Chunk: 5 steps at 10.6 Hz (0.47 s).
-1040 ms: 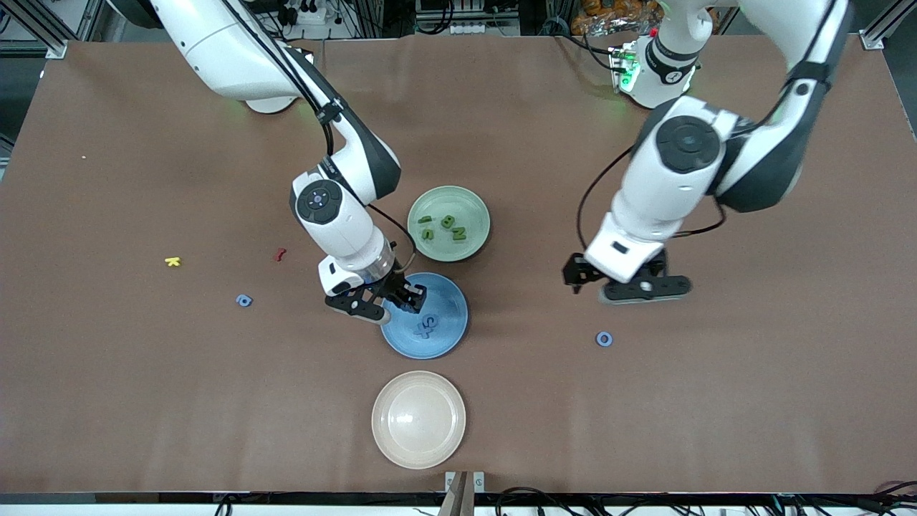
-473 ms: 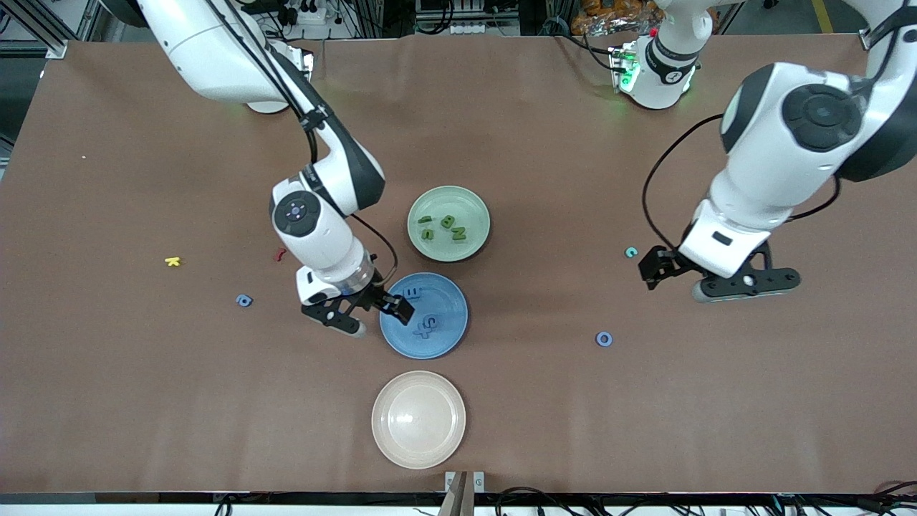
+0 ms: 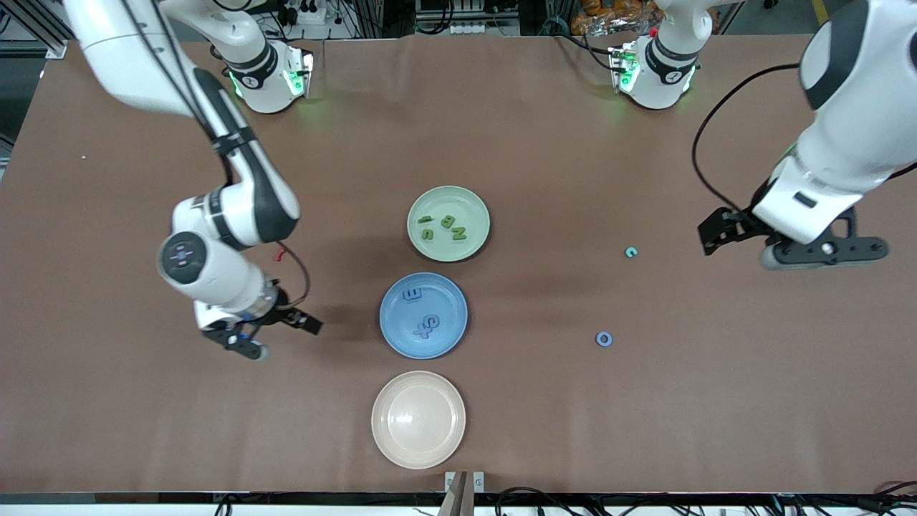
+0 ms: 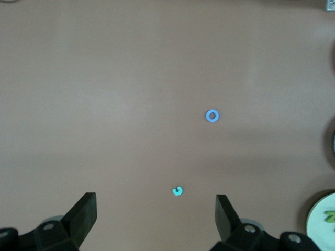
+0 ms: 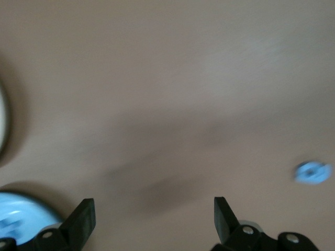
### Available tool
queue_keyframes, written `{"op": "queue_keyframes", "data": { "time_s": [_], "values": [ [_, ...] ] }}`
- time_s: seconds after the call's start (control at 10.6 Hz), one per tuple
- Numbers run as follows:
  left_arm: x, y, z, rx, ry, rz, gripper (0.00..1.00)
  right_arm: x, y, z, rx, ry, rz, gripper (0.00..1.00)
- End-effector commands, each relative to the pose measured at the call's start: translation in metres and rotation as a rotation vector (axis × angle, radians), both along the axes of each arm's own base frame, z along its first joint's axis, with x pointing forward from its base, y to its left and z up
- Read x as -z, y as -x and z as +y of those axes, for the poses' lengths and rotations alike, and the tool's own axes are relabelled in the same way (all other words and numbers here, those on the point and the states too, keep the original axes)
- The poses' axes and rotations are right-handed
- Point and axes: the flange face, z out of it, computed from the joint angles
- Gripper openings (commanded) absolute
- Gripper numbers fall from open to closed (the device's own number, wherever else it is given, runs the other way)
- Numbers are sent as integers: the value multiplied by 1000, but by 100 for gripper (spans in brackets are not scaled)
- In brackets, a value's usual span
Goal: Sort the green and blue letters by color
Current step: 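Withdraw the left gripper while the right gripper grasps the blue a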
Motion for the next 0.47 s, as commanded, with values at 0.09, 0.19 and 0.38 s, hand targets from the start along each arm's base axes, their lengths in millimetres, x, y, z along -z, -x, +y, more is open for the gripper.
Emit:
{"op": "queue_keyframes", "data": {
  "time_s": [0.09,0.19,0.38],
  "values": [
    [-22,18,33,101,-27,35,100,18,9,-97,-39,103,26,100],
    [-26,20,39,100,-33,37,100,31,14,-116,-24,117,33,100],
    [-32,21,55,122,-36,35,100,58,34,-123,-8,111,42,100]
  ]
}}
